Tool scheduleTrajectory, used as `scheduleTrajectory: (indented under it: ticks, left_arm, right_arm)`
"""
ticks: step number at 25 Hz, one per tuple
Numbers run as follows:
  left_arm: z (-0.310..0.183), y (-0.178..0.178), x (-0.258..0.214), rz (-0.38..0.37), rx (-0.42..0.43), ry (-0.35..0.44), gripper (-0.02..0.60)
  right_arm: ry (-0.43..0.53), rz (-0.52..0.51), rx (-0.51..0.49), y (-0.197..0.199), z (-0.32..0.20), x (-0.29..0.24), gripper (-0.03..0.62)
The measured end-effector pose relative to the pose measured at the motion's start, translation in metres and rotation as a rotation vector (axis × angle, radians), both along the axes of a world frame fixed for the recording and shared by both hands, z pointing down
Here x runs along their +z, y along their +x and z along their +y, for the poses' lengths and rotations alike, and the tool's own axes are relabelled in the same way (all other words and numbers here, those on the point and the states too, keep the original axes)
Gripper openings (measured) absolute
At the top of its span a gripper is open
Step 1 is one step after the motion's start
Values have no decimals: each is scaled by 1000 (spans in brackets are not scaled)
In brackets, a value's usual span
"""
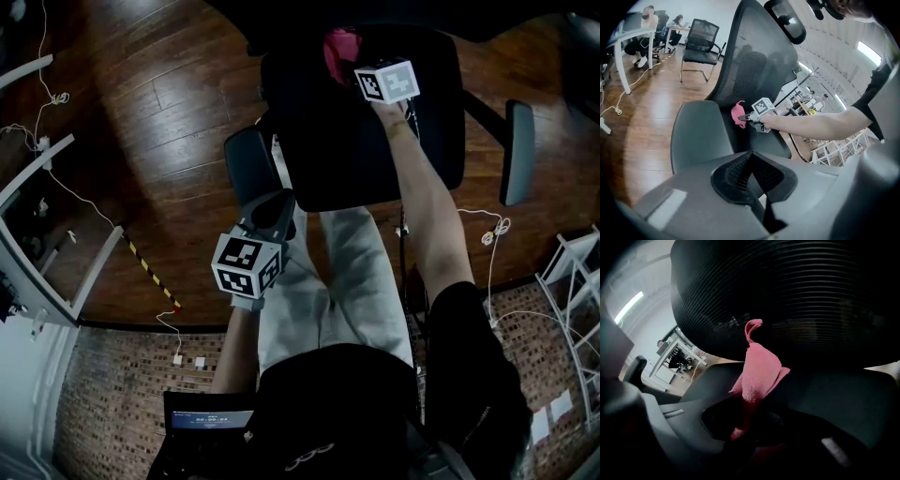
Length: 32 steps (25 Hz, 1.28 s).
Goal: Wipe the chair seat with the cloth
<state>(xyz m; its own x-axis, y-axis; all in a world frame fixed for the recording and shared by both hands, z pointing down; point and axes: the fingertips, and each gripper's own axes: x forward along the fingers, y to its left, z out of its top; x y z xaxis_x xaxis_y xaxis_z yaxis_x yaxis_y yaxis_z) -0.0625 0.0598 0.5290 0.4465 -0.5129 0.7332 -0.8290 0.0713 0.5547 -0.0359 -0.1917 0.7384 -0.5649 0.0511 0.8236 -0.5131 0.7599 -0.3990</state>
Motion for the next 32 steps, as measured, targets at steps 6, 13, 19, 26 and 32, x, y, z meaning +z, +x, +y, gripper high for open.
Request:
scheduleTrajectory:
  ticks: [6,13,19,26,32]
  left_arm:
    - [-2,2,-3,-24,-5,4,-9]
    - [-2,-3,-1,-40,-9,5,-11]
    - [-2,-3,0,-56,-9,7,-10]
    - [-3,-2,2,-64,-8,10,-10]
    - [-5,-2,3,-58,-7,11,-11]
  right_arm:
    - [64,98,55,79,-44,-1,67]
    - [134,215,141,149,-84,-9,67]
    - [255,404,199,211,-112,-25,67]
    - [347,558,178,244,-117,-42,67]
    - [284,475,147,203,-83,-22,67]
